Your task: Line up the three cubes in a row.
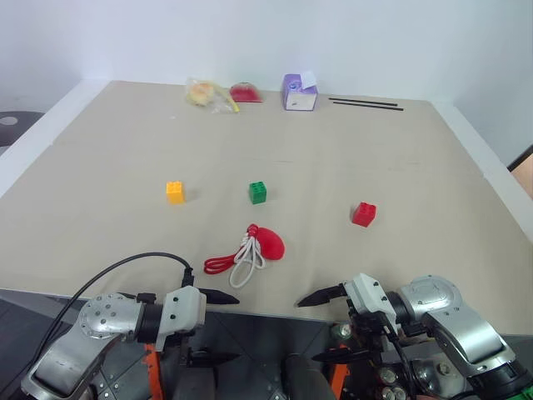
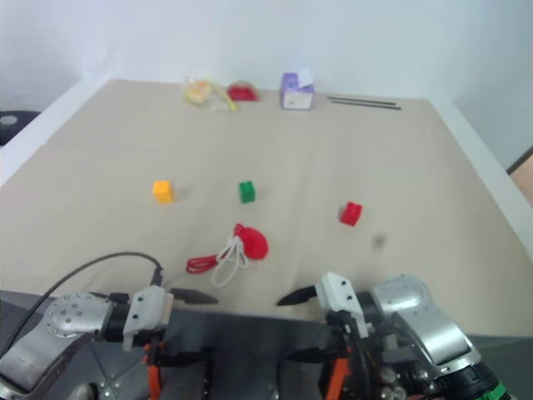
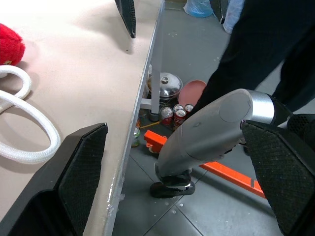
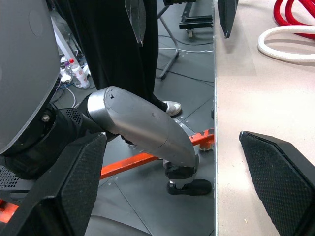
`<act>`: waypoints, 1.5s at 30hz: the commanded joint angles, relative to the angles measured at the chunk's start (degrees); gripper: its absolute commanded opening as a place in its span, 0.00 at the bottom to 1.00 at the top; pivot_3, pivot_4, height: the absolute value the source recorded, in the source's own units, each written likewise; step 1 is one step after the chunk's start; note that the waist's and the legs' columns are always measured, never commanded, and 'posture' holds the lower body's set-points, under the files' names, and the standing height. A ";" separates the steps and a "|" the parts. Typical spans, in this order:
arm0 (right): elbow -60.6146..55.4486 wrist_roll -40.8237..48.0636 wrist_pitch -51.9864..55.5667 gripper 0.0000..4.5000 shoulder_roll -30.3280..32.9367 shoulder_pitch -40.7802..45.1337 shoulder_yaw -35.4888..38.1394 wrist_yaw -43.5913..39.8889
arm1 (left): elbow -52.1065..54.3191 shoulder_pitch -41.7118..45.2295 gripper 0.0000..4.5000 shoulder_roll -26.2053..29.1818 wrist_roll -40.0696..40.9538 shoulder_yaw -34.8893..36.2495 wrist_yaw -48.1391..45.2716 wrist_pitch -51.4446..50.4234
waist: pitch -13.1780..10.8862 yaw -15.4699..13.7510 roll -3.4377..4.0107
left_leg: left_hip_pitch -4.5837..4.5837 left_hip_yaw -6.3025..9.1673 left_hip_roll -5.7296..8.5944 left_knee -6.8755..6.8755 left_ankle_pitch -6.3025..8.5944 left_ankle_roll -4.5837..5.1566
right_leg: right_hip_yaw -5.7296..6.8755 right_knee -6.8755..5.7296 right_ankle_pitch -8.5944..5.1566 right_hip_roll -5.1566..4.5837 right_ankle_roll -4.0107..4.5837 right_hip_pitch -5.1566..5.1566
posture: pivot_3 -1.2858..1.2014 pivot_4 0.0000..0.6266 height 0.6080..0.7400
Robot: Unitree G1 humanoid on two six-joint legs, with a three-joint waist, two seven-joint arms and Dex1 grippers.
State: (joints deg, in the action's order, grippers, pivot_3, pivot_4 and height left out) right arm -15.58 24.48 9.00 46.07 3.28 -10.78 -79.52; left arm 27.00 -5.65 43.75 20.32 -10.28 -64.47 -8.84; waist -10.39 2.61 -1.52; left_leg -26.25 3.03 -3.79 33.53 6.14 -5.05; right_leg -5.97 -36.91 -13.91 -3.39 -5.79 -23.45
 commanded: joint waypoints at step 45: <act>4.28 7.42 51.65 1.00 -17.37 31.79 -1.25 37.90 | 7.19 9.64 0.99 -6.62 16.61 18.77 22.49 -21.52 | 0.02 -0.02 -0.07 | -0.17 0.23 0.00 -0.15 0.01 0.30 | 0.01 -0.16 0.03 0.25 0.13 0.08 | 0.52 0.24 1.00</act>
State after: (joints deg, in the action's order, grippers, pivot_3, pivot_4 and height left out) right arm -10.66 31.80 59.46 28.99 33.61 -12.62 -42.29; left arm 31.07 3.96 36.77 36.18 7.66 -41.74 -30.43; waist -10.37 2.59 -1.59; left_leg -26.41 3.25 -3.79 33.40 6.15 -4.75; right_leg -5.98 -37.07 -13.90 -3.13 -5.69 -23.38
